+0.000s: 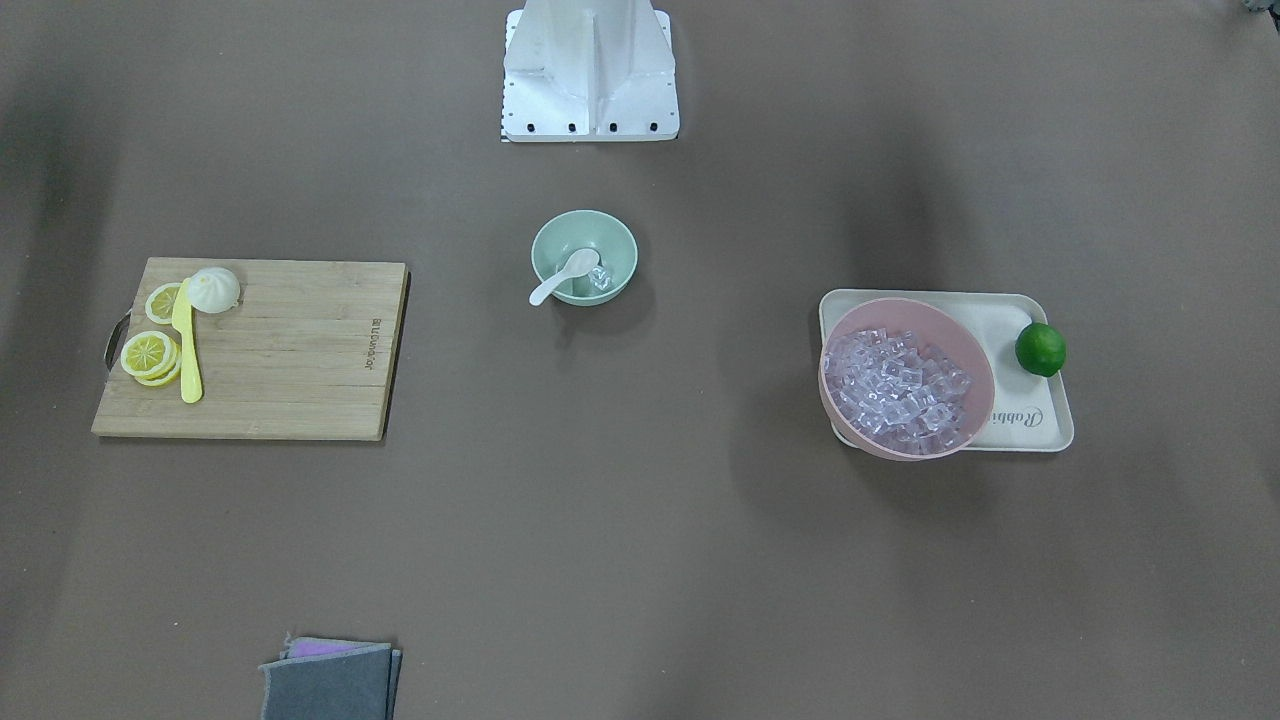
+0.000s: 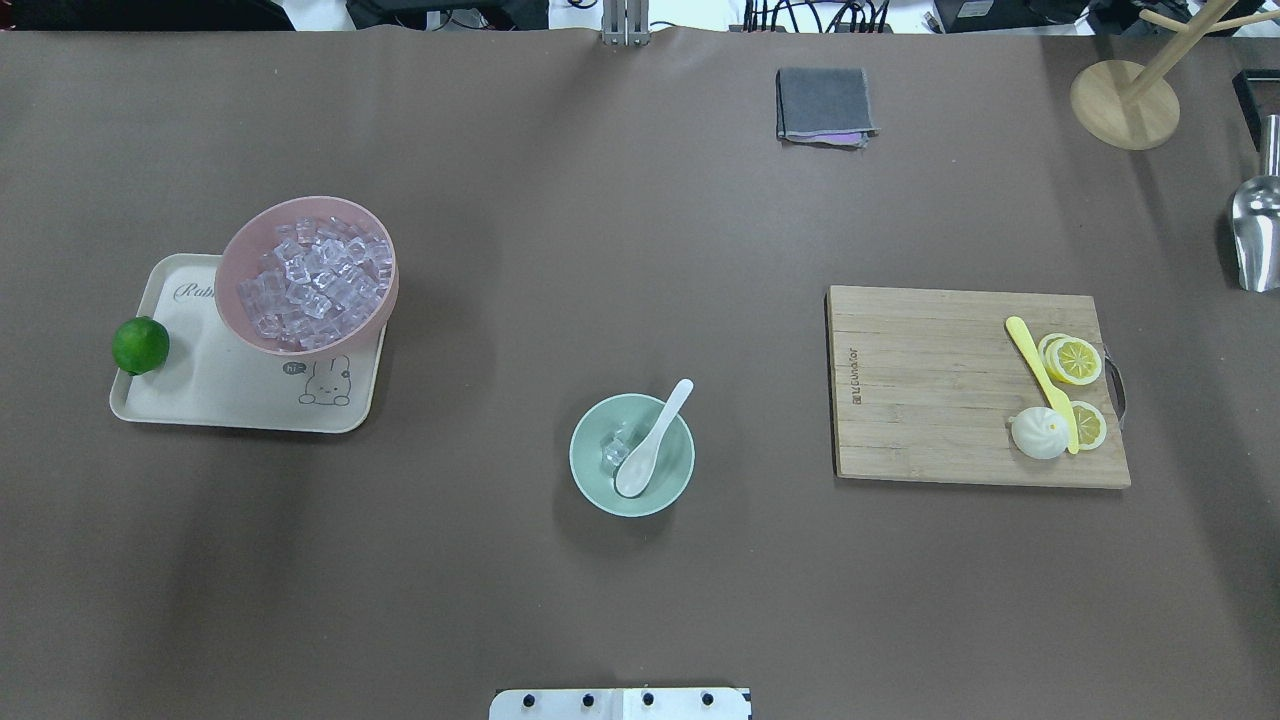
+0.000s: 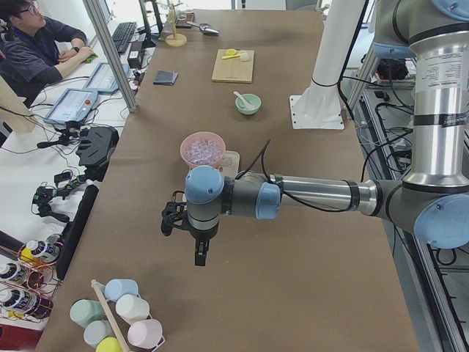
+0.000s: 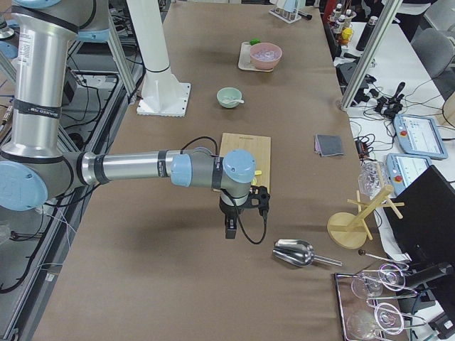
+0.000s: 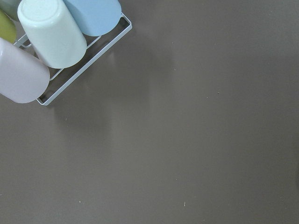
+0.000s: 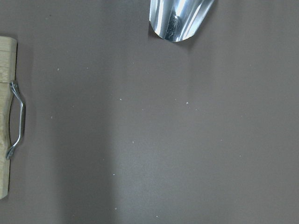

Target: Put spoon and ice into bowl

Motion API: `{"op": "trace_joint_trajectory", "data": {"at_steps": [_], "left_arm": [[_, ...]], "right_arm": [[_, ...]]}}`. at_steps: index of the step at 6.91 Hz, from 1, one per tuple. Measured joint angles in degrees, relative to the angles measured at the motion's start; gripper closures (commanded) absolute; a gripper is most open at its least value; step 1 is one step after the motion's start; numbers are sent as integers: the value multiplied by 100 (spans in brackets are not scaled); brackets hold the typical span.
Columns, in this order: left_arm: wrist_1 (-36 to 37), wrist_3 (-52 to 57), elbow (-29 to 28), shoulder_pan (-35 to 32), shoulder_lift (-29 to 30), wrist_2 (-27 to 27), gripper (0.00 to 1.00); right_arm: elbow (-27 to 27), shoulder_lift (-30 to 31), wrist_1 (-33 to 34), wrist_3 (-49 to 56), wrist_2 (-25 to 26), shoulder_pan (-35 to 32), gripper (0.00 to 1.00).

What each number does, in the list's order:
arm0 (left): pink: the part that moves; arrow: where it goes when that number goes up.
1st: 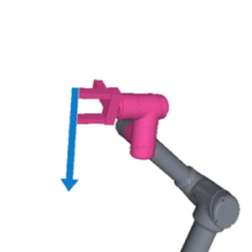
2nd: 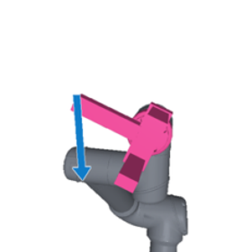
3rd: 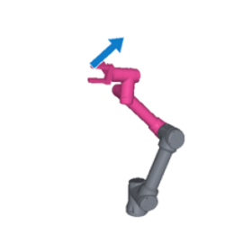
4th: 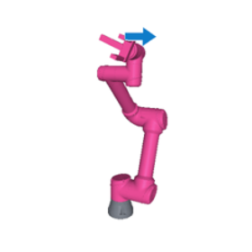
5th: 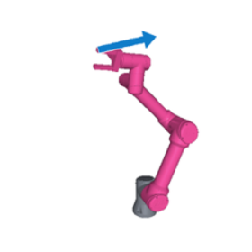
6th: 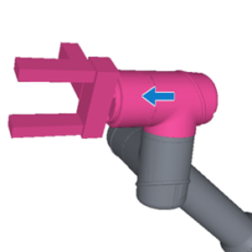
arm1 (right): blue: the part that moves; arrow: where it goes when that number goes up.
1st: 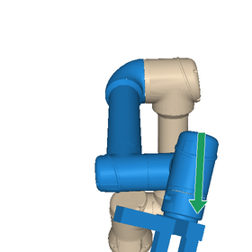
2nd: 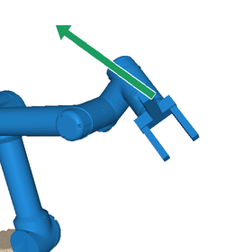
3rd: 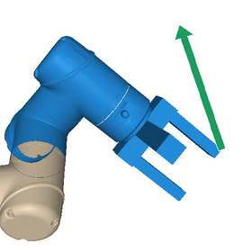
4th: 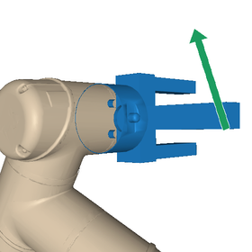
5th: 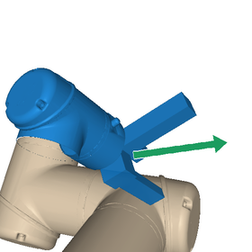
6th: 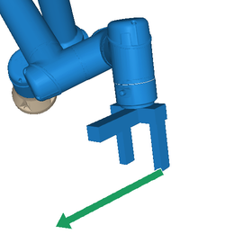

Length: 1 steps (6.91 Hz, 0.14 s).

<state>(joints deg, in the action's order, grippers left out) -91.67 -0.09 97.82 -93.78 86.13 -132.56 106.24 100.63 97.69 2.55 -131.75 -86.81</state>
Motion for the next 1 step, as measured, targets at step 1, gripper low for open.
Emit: {"op": "trace_joint_trajectory", "data": {"at_steps": [1], "left_arm": [[0,0,0,0,0,-2,2]], "right_arm": [[-2,7,-48,2,-29,3,0]]}}
